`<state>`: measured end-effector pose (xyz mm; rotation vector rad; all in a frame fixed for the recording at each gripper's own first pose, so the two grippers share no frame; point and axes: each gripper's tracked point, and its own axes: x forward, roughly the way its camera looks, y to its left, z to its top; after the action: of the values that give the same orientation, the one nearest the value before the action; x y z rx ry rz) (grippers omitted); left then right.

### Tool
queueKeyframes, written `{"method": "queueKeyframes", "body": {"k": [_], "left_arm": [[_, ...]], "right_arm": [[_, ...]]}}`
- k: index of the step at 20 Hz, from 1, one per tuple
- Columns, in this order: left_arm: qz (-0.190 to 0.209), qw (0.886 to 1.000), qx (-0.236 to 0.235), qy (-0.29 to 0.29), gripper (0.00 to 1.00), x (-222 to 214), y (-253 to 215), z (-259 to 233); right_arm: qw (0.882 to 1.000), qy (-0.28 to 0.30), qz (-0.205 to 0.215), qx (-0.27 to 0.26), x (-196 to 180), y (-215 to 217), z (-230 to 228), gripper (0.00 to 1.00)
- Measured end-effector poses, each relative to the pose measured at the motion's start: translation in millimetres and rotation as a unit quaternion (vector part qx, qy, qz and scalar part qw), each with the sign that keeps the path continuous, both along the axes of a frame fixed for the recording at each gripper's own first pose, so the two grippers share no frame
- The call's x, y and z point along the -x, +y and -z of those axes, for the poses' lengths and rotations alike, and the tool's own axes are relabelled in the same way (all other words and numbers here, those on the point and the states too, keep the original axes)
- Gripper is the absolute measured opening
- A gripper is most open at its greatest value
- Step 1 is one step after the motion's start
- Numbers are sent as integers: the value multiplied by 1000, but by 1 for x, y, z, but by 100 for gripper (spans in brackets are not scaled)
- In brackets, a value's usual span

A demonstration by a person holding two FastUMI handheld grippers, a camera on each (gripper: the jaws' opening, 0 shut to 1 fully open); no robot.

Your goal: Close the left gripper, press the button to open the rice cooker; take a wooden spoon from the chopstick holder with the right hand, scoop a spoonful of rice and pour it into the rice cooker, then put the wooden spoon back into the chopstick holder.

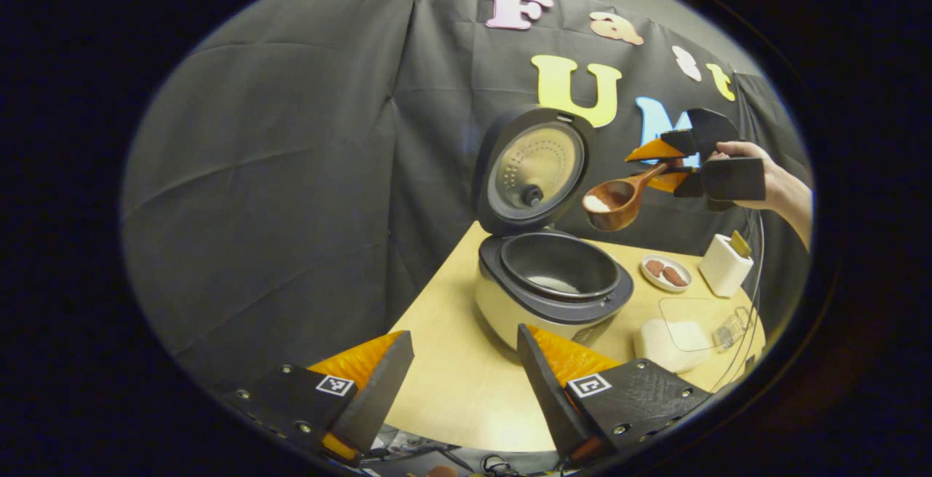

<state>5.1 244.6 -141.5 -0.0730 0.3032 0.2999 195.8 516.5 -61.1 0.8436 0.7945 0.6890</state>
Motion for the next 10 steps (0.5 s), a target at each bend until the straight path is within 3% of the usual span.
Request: {"method": "queueKeyframes", "body": {"k": [5,7,8,9,10], "left_arm": [[-11,1000,-14,4,86,0,10,-3],[-15,1000,-16,5,90,2,14,-4],[-17,1000,-16,4,86,3,17,-5],[-18,1000,-14,5,90,3,17,-3],[-19,1000,-13,5,87,3,17,-2]], "right_arm": [[991,-98,-21,84,0,21,9,22],[985,-128,-33,112,2,27,16,22],[981,-142,-40,125,4,30,20,22],[978,-152,-46,134,5,33,22,24],[977,-160,-46,136,8,38,22,23]]}}
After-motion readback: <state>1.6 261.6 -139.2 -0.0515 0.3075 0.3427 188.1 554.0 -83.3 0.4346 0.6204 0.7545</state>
